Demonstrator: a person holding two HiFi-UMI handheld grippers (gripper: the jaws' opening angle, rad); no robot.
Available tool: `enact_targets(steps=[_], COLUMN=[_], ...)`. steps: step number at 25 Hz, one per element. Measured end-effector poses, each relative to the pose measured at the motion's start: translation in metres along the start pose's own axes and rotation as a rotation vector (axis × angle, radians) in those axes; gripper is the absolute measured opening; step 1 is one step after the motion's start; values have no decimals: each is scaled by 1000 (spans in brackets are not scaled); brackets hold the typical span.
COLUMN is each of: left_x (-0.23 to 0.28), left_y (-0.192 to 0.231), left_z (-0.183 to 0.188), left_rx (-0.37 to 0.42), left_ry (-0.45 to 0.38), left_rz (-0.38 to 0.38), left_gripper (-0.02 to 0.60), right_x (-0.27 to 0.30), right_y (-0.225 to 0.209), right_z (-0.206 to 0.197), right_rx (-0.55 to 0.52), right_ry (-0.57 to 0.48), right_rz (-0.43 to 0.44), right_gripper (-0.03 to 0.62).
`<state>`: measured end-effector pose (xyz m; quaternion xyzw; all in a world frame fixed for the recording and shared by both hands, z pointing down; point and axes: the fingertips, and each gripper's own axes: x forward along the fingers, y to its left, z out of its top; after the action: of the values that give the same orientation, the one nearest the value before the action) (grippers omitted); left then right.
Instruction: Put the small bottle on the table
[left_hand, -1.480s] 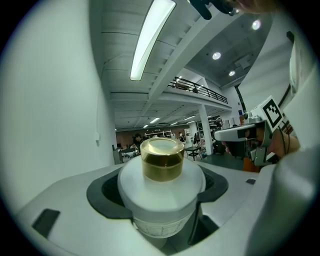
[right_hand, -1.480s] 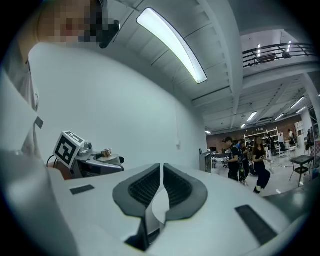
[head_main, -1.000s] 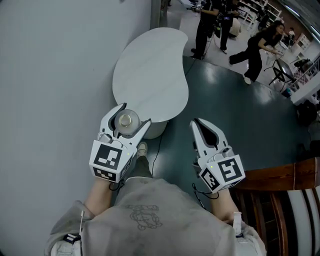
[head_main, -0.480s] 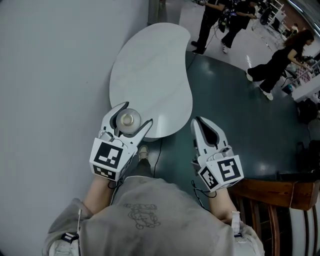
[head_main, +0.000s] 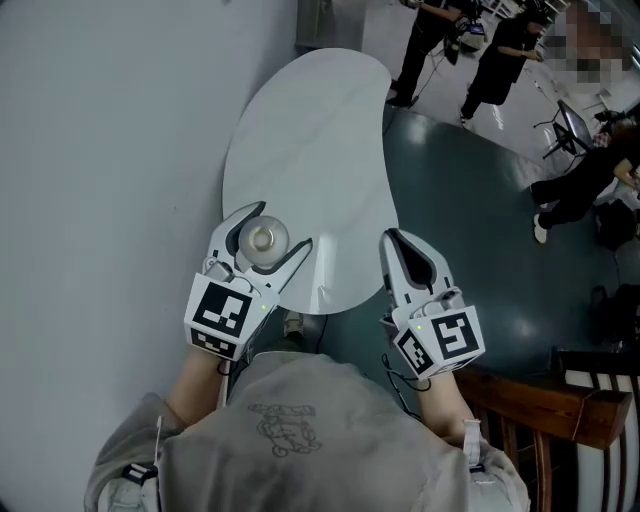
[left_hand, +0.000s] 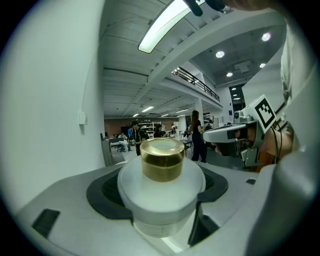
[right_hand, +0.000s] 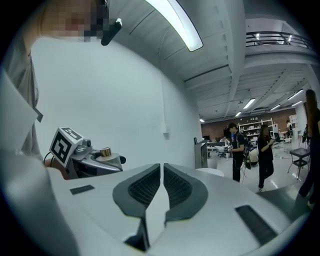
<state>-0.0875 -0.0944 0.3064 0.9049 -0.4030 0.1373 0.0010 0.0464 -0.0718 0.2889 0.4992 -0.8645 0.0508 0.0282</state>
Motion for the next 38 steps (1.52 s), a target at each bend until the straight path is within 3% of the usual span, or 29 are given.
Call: enact_targets(steps=[11,33,38], left_x=[37,99,122], left_y=[55,76,112], left_z=[3,4,5], left_rx=[1,-35,-52], left_ry=[-4,37,11], left_rz=[-21,81,85], left_gripper=[342,342,342], right_x=[68,113,149], right_y=[-21,-80,-85], right_z=[12,0,1], right_rx=[-24,-2,-16], right_ry=[8,38,54], right_rz=[-28,66,73], right_gripper=[39,39,39])
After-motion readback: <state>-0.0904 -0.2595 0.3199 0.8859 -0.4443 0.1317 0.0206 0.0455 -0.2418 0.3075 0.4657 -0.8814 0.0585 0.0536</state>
